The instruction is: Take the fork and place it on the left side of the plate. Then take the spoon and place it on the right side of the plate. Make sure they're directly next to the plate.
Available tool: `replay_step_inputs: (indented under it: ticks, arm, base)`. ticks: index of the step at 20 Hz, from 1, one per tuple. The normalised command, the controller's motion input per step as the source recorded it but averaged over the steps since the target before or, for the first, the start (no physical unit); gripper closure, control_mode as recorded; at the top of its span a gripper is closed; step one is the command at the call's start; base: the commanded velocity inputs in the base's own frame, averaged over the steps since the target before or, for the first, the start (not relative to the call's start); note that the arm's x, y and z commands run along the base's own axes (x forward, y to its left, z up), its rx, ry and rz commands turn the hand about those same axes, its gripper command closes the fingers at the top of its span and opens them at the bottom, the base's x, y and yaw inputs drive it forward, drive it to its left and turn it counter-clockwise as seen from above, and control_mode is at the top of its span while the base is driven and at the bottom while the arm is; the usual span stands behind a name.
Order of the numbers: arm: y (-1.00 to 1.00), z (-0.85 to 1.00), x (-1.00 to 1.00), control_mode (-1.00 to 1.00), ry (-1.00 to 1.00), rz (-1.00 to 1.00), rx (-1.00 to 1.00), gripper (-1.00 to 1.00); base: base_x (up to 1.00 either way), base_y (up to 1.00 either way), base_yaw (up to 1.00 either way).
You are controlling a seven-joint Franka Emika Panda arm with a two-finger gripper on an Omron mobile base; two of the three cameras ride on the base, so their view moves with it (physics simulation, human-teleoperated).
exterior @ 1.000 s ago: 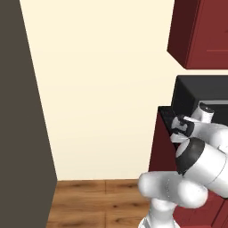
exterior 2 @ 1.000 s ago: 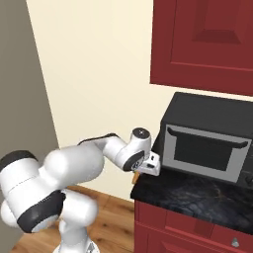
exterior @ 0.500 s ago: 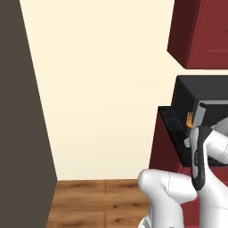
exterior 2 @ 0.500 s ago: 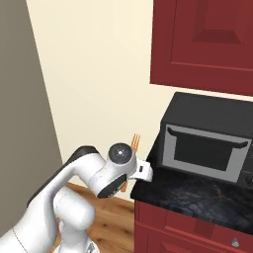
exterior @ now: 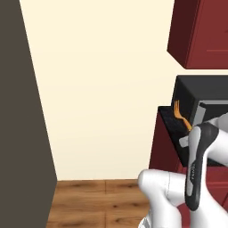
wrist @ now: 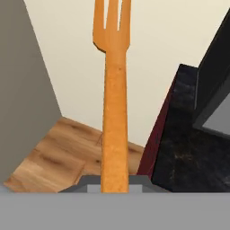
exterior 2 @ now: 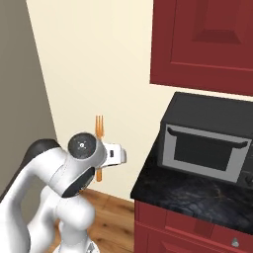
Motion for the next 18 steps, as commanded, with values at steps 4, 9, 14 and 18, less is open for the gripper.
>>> replay_step_inputs:
  ticks: [4, 9, 14, 18]
  arm:
    - [0.37, 0.47, -0.02, -1.00, 0.05, 0.15, -0.14, 1.00]
    - [0.29, 0.05, 0.00, -1.00, 0.06, 0.09, -0.13, 1.00]
    - [0.00, 0.00, 0.00, 1.00, 0.00, 0.00, 0.00, 1.00]
    - [0.00, 0.00, 0.00, 1.00, 0.00, 0.00, 0.00, 1.00]
  base:
    - [0.00, 0.00, 0.00]
    - [0.00, 0.00, 0.00]
    - [-0.31, 0.12, 0.03]
    - [-0.82, 0.00, 0.01]
